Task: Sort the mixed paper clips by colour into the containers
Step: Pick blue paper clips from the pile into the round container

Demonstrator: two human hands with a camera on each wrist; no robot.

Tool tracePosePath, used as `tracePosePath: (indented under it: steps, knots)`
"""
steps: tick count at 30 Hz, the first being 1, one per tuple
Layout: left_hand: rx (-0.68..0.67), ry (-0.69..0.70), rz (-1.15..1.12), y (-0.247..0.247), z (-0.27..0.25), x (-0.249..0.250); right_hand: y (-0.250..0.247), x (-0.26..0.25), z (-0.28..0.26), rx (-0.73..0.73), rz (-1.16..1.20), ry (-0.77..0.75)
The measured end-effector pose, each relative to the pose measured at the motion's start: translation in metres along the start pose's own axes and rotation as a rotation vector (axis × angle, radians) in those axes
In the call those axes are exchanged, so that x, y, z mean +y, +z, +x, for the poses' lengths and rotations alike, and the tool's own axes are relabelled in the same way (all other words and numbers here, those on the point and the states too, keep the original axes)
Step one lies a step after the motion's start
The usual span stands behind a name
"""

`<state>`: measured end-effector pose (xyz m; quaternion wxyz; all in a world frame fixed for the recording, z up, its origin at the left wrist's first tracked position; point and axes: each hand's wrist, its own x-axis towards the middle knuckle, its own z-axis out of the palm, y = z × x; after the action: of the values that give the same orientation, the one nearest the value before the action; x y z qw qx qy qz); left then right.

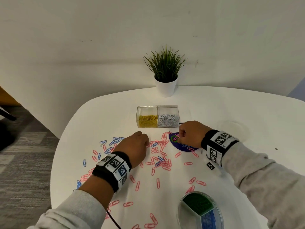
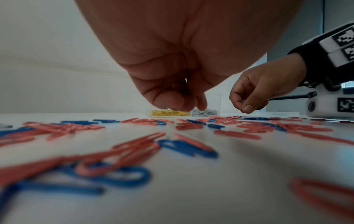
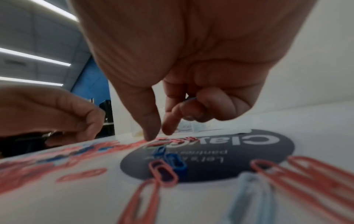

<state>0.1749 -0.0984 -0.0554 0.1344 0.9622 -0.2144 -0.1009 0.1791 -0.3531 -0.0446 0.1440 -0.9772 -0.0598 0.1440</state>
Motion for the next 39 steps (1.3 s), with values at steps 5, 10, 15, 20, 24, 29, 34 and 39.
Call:
tracePosePath:
  steps: [5, 10, 15, 20, 24, 29, 34, 39]
  knots:
    - [-0.004, 0.049, -0.012, 0.004, 0.002, -0.002, 0.006, -0.007, -0.004, -0.044, -0.025, 0.032]
    - [-0.038, 0.087, 0.022, 0.009, 0.005, -0.001, -0.002, 0.002, -0.014, 0.042, 0.491, 0.059]
    - [-0.089, 0.143, 0.096, 0.008, 0.009, 0.004, -0.008, 0.021, -0.022, 0.050, 0.940, 0.263]
    - [-0.094, 0.105, 0.083, 0.007, 0.013, 0.010, 0.002, 0.023, -0.025, -0.032, 0.103, 0.164]
    - [-0.095, 0.068, 0.055, 0.007, 0.014, 0.011, 0.010, 0.019, -0.025, -0.043, 0.020, 0.150]
    - [-0.109, 0.094, 0.013, 0.002, 0.006, 0.008, -0.005, 0.028, -0.031, -0.007, 0.316, 0.211]
    - [-0.046, -0.177, -0.547, -0.008, 0.000, -0.008, -0.028, 0.050, -0.055, 0.116, 1.101, 0.347]
    - [-0.037, -0.496, -1.437, -0.012, -0.018, -0.006, -0.017, 0.053, -0.064, 0.007, 0.363, 0.169]
